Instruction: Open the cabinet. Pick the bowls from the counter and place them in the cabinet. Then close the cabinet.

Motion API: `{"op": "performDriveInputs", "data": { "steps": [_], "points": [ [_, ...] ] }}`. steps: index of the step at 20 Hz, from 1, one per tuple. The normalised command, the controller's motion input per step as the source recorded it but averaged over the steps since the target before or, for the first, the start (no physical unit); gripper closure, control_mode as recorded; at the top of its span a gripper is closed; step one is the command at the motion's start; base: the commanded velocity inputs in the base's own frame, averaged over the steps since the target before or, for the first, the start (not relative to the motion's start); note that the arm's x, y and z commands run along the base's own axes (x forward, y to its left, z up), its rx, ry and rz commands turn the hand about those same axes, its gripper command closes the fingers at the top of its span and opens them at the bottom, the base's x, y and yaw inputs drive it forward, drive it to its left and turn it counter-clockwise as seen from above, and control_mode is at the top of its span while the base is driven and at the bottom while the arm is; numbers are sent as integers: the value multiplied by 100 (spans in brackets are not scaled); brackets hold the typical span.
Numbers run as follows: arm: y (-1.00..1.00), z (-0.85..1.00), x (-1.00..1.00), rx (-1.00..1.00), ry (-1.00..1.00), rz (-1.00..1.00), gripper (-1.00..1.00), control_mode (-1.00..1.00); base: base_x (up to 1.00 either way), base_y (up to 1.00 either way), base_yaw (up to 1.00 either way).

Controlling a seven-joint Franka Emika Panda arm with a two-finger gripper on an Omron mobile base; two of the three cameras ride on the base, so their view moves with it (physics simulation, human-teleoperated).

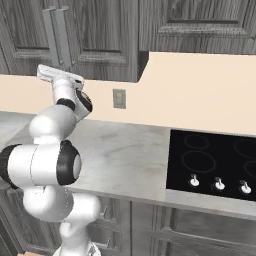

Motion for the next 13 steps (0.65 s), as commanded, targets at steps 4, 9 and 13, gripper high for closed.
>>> {"op": "performDriveInputs", "data": {
  "steps": [4, 9, 13],
  "points": [
    [-34, 0, 100, 1, 0, 36, -100, -100, 0, 0, 0],
    [-19, -11, 100, 0, -6, 29, -100, -100, 0, 0, 0],
    [-3, -20, 100, 0, -16, 20, -100, -100, 0, 0, 0]
  ]
}}
